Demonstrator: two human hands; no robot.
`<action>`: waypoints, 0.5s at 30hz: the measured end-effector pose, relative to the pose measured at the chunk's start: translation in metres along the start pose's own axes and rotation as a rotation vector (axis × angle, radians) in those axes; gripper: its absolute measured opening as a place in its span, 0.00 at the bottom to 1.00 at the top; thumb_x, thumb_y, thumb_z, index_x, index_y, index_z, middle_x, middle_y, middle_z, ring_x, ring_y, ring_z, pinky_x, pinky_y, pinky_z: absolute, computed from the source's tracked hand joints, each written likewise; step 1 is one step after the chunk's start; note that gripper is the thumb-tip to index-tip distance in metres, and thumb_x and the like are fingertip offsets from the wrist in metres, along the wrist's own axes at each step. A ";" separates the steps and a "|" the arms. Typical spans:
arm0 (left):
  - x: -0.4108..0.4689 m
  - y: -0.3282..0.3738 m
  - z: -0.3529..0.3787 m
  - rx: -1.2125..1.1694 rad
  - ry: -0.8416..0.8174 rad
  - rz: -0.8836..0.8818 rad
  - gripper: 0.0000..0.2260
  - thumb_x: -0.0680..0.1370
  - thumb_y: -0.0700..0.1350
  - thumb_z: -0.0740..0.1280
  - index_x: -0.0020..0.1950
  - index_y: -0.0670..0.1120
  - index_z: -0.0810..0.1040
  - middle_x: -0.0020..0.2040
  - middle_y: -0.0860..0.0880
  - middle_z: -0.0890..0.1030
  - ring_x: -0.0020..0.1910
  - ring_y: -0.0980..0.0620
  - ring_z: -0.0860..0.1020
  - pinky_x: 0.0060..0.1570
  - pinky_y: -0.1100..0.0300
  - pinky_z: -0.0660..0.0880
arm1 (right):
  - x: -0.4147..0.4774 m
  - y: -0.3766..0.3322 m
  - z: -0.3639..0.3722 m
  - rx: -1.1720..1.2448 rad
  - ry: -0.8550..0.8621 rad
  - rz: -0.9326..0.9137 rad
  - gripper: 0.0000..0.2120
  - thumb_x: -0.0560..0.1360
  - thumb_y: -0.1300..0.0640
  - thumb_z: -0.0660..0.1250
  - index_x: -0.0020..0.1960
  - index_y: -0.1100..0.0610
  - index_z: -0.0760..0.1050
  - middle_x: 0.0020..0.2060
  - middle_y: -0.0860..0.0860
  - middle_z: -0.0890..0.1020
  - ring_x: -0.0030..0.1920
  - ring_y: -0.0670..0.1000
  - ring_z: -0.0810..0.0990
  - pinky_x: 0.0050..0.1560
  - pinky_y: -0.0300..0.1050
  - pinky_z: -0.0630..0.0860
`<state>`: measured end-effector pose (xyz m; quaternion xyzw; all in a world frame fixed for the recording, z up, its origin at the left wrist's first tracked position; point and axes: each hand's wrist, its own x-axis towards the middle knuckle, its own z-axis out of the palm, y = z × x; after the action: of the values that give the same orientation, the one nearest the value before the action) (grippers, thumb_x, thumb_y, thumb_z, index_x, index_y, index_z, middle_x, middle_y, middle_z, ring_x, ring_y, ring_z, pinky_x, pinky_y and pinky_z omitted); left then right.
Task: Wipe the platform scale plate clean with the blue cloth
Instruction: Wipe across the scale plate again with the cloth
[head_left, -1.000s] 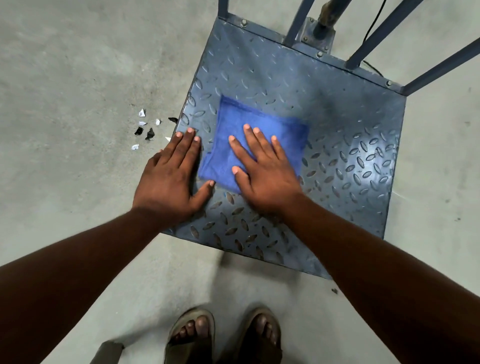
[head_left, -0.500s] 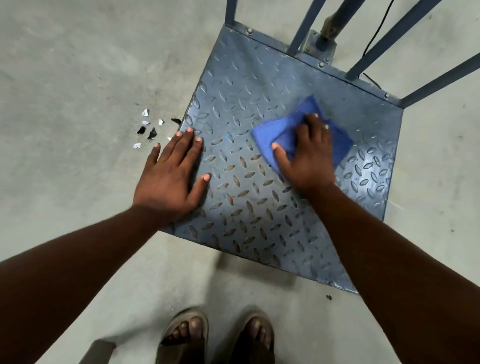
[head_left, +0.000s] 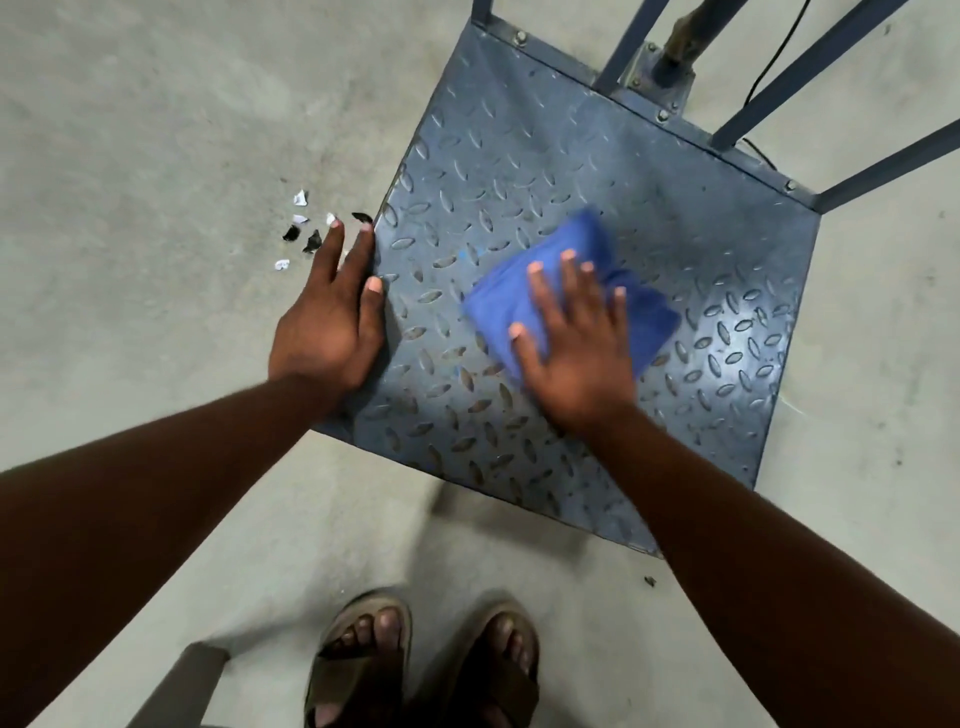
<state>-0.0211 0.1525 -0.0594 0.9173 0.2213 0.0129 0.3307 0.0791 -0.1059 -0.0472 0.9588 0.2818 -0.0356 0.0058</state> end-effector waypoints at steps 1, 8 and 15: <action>0.002 -0.002 0.001 -0.024 0.002 -0.054 0.27 0.87 0.58 0.51 0.87 0.53 0.58 0.86 0.48 0.61 0.83 0.46 0.64 0.74 0.42 0.71 | 0.007 0.004 0.001 -0.002 0.016 0.134 0.32 0.83 0.37 0.49 0.84 0.49 0.54 0.83 0.57 0.54 0.83 0.58 0.53 0.80 0.64 0.51; 0.009 -0.003 0.001 -0.137 -0.040 -0.204 0.26 0.85 0.61 0.49 0.61 0.45 0.78 0.55 0.33 0.83 0.56 0.29 0.79 0.52 0.42 0.75 | -0.026 -0.101 0.001 0.129 -0.037 -0.095 0.33 0.83 0.41 0.52 0.84 0.55 0.54 0.83 0.58 0.53 0.84 0.57 0.50 0.81 0.60 0.49; 0.006 0.013 -0.001 0.059 -0.045 -0.247 0.22 0.89 0.57 0.48 0.71 0.45 0.73 0.58 0.34 0.82 0.57 0.30 0.80 0.50 0.44 0.71 | -0.066 -0.063 0.006 0.094 -0.055 -0.057 0.30 0.84 0.40 0.52 0.83 0.48 0.57 0.83 0.53 0.55 0.83 0.57 0.55 0.79 0.65 0.54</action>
<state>-0.0109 0.1472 -0.0513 0.8925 0.3254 -0.0551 0.3076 -0.0108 -0.0884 -0.0478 0.9482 0.3070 -0.0752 -0.0326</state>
